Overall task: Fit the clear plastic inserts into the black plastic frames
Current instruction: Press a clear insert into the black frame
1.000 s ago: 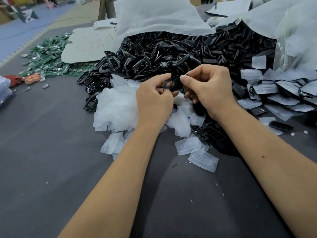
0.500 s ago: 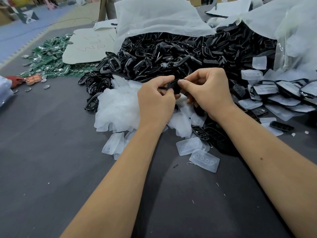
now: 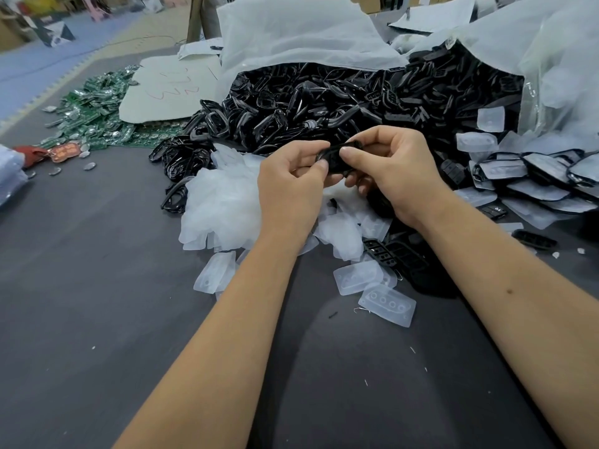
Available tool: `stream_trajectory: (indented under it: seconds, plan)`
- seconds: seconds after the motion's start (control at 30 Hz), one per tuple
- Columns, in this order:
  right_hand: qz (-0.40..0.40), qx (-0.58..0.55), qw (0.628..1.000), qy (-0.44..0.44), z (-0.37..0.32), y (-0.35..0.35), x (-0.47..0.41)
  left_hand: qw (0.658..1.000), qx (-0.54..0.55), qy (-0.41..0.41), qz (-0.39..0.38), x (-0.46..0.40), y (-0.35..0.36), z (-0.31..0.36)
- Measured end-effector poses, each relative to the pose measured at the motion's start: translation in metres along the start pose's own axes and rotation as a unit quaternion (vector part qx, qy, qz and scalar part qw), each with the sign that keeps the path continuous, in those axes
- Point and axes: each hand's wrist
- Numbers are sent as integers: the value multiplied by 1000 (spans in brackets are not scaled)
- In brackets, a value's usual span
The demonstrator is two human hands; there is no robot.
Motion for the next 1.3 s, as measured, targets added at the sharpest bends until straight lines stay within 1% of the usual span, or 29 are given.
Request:
stream_trajectory:
  seconds: [0.13,0.2,0.3,0.47,0.6,0.67,0.77,0.9,0.97,1.1,1.17,1.3]
  plan:
    - [24,14,1000,-14,-1,0,3,1000,-20,6,15,1,2,0]
    - [66,74,994,-48,-1,2,4,999,-27,6,27,1,3,0]
    - [113,182,972,-99,-3,5,6,999,-30,12,36,1,4,0]
    - [103,205,965,-124,-7,7,8,999,-26,19,30,2,4,0]
    - [85,215,966,-116,-8,8,9,999,-33,28,28,1,4,-1]
    - [77,188,974,-103,-9,7,9,998,-42,27,23,1,4,-1]
    - [58,107,989,-85,-9,6,10,999,-31,10,8,0,4,-2]
    - [54,39,995,-74,-10,5,10,991,-126,36,-18,-2,4,-4]
    - [54,0,996,-64,-11,5,9,989,-139,34,-33,-2,5,-3]
    - [78,-58,994,-38,-11,3,7,993,-113,18,-30,0,4,0]
    - [81,-62,994,-39,-10,2,6,996,-83,8,-35,-1,2,1]
    - [59,-49,996,-49,-8,2,6,997,-68,-14,-26,-3,3,1]
Point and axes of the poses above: each hand's wrist, its own x-axis away from the middle knuckle, its own y-axis out of the palm, z = x × y, and after that the axes turned 5 degrees about y, right-handed
